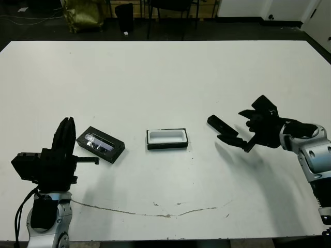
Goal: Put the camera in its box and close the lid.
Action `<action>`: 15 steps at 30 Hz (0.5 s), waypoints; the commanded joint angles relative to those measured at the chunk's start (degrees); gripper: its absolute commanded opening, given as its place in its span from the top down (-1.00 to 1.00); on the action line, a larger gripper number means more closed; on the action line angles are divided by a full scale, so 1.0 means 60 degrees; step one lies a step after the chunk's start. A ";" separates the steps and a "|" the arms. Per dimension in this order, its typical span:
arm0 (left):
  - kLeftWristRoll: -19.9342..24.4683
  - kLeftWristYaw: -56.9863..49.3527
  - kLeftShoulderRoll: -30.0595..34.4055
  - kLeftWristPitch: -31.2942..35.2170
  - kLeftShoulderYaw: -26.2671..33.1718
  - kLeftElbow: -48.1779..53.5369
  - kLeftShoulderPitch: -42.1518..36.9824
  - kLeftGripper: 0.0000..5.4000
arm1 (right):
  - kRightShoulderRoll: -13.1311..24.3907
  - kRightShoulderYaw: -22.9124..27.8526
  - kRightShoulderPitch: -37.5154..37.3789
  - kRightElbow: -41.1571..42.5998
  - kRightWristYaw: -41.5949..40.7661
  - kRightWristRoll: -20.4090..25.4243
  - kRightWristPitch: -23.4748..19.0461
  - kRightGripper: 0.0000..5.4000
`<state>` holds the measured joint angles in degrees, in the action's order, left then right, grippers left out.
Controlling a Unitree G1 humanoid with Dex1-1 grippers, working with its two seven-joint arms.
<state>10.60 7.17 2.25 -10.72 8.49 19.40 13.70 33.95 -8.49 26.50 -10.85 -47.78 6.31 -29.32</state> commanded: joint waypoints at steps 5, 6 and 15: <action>-0.0028 -0.0003 0.0087 0.0147 0.0002 -0.0022 0.0167 1.00 | -0.0272 0.0067 -0.0069 -0.0237 0.0216 0.0044 -0.0572 -1.00; -0.0039 -0.0025 0.0075 0.0172 -0.0005 -0.0006 0.0174 1.00 | -0.0316 0.0099 -0.0067 -0.0264 0.0225 0.0105 -0.0706 -1.00; -0.0081 -0.0023 0.0068 0.0090 -0.0018 -0.0094 0.0151 1.00 | -0.0573 0.0167 -0.0154 -0.0240 0.0375 0.0355 -0.1208 -1.00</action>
<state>10.43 7.14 2.24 -10.67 8.36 19.49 13.78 31.06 -7.44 26.49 -11.96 -45.97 8.34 -35.29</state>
